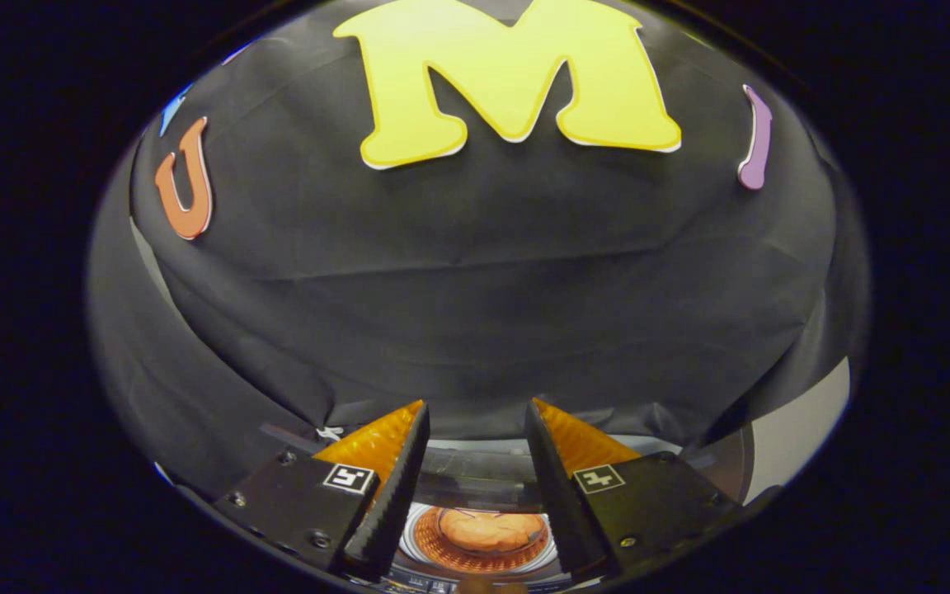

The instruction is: Put the clothes into the washing machine and then close the washing machine lid.

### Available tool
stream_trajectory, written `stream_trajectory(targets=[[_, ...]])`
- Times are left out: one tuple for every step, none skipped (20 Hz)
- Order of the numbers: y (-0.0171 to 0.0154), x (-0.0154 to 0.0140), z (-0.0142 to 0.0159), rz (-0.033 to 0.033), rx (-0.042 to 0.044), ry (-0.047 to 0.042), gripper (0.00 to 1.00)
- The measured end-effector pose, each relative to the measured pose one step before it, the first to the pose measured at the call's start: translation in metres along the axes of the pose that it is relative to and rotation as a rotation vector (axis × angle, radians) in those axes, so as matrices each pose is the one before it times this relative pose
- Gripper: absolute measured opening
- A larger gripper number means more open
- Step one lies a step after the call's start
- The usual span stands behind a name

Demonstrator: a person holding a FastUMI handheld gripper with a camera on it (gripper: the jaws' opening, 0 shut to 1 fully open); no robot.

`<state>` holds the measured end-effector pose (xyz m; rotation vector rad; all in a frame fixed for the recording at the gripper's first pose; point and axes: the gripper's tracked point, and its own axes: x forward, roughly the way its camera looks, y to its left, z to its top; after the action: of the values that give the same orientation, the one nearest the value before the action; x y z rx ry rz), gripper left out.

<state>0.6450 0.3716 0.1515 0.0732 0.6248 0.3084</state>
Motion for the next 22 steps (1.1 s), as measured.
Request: stream_trajectory(targets=[[-0.00146,0.00412,-0.00322,-0.00353,0.01231,0.01018,0.74],[-0.00347,0.0059,-0.00336,-0.00881,0.0065,0.01154,0.74],[-0.00264,0.00422,-0.00425,-0.00745,0.00136,0.01036,0.74],[-0.00309,0.00369,-0.00479,-0.01202,-0.00381,0.0056,0.74],[-0.00364,0.0026,-0.00361,-0.00667,-0.00377,0.0031,0.74],[0.00075,0.00133,0.00156,0.00774,0.00285,-0.02877,0.74],[-0.00057,-0.00074,-0.00082,0.00235,-0.00641,-0.01634,0.74],[-0.00058,0.00235,0.00269,0.0008,-0.00893,-0.0123,0.74],[-0.00065,-0.00139,0.00069,0.00031,-0.00487,-0.00849,0.75],[0.00049,-0.00001,-0.00162,0.00275,-0.00087,-0.00703,0.75],[0.00086,-0.00039,0.00003,0.00525,-0.00186,-0.00338,0.75],[0.00022,0.00028,-0.00122,0.00435,0.00031,0.00058,0.75],[0.00004,-0.00071,-0.00034,0.00163,0.00163,0.00452,0.75],[-0.00029,-0.00103,-0.00145,-0.00011,-0.00094,0.00631,0.75],[-0.00045,-0.00094,-0.00077,0.00023,-0.0009,0.00388,0.75],[-0.00096,-0.0017,-0.00144,0.00136,-0.00059,0.0011,0.75],[0.00088,-0.00302,-0.00228,0.00187,-0.00188,-0.00229,0.76],[0.00196,-0.00418,-0.00317,0.00104,-0.00228,-0.00443,0.76],[0.00019,-0.00222,-0.00098,-0.00009,-0.00164,-0.00513,0.75],[-0.00011,-0.00014,-0.00226,-0.00024,-0.0007,-0.00489,0.75],[0.00036,-0.00199,-0.0008,-0.00063,-0.00054,-0.00485,0.75],[0.00005,-0.00257,-0.00178,-0.00079,-0.00127,-0.00377,0.75]])
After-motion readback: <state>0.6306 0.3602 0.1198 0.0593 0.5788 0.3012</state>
